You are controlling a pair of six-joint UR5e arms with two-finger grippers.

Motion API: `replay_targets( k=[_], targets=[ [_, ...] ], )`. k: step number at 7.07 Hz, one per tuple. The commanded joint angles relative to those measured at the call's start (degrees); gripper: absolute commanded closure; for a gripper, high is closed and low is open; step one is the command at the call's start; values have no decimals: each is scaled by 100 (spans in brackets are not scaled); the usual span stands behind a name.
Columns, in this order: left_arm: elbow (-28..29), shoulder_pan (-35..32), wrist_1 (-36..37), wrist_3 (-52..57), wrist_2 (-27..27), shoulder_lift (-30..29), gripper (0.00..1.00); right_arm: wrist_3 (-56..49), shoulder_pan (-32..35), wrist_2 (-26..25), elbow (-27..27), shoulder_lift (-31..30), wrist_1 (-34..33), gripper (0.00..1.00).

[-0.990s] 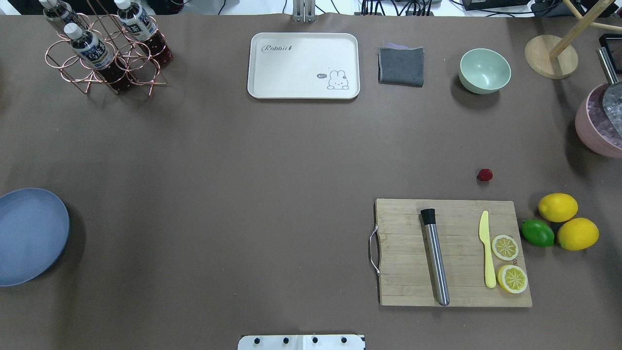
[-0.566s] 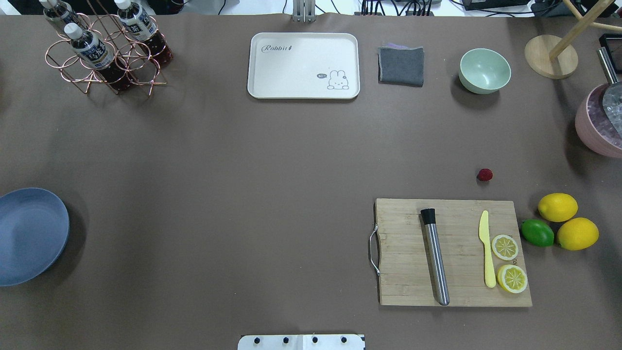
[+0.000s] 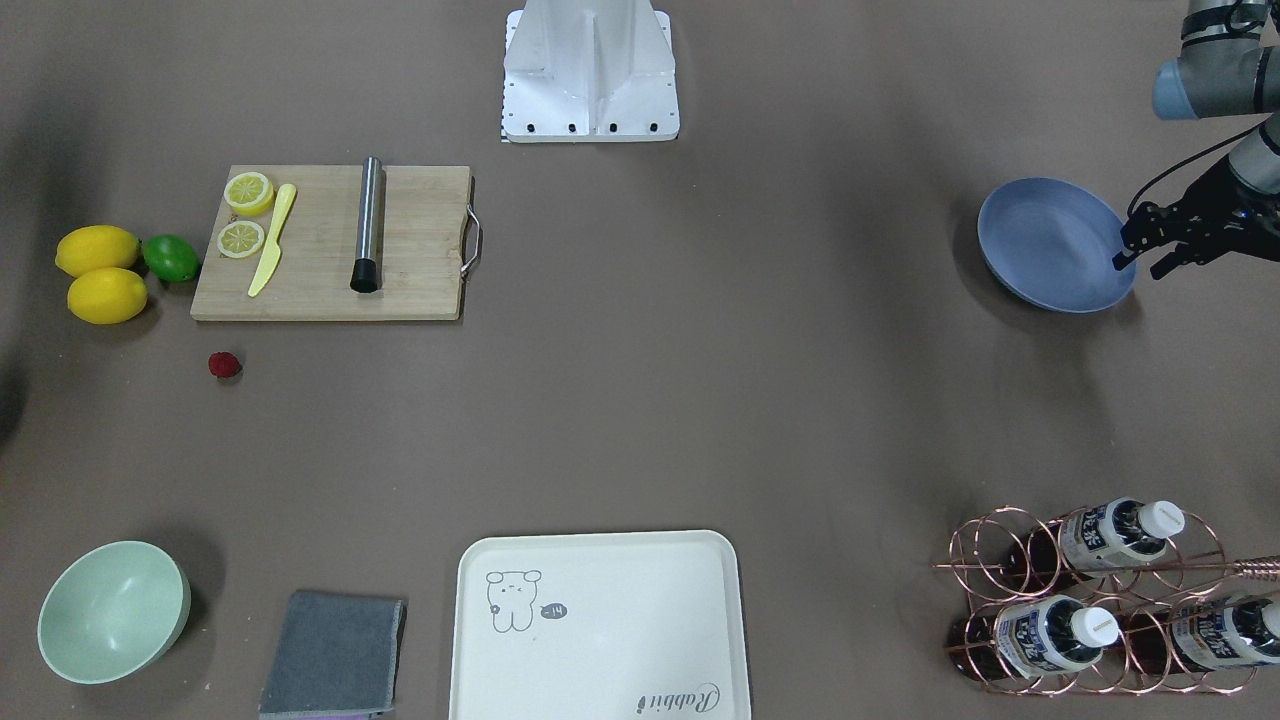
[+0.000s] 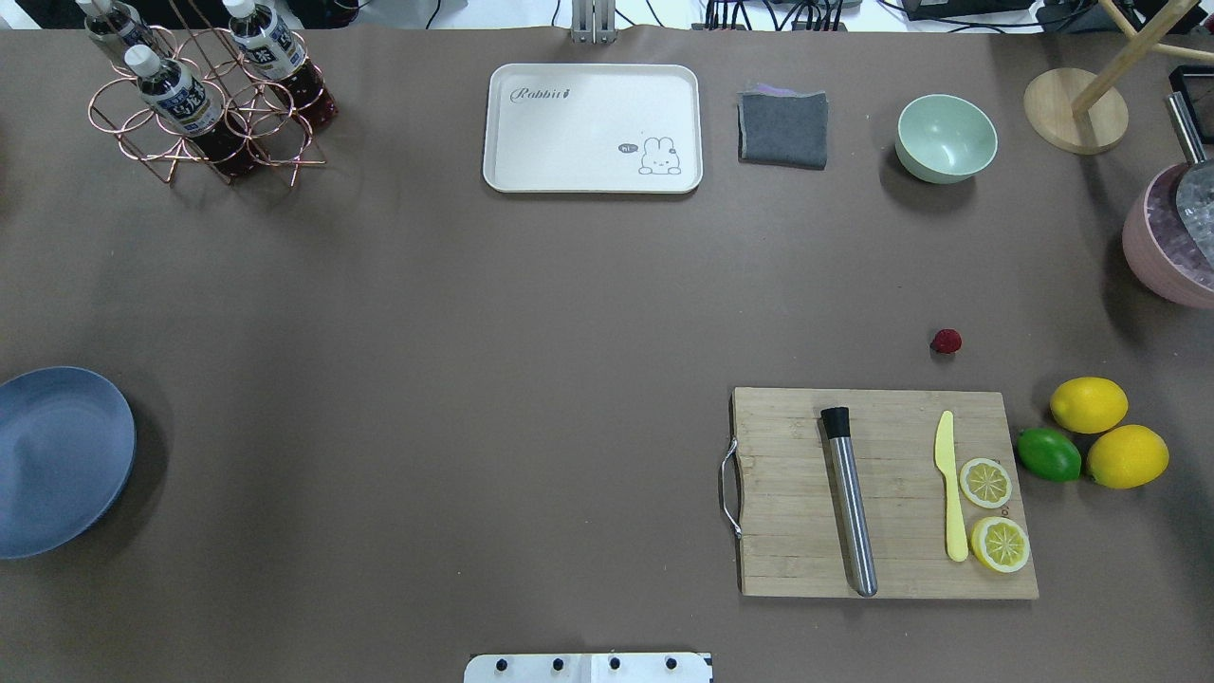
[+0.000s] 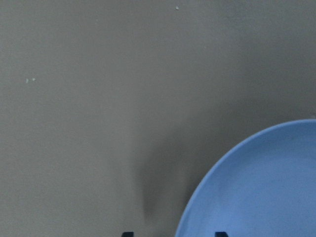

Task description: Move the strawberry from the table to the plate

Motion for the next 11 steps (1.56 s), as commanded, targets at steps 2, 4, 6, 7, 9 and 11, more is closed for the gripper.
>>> replay_targets(
  k=[2, 4, 6, 7, 9, 11],
  targets=[
    [18, 106, -8, 5, 0, -33, 100, 18, -49, 0, 0, 7, 0, 0],
    [-25, 115, 62, -4, -271, -112, 100, 88, -154, 0, -9, 77, 0, 0],
    [-121, 80, 149, -396, -1078, -540, 100, 88, -208, 0, -105, 156, 0, 0],
    [-331, 88, 141, -1356, -1116, -943, 100, 88, -234, 0, -132, 165, 0, 0],
    [-535, 393, 159, -2775, -1073, -1814, 100, 349, -348, 9, -306, 523, 0, 0],
    [-614, 859, 351, -3846, -672, -2516, 100, 1638, -1004, 35, -317, 1181, 9, 0]
  ],
)
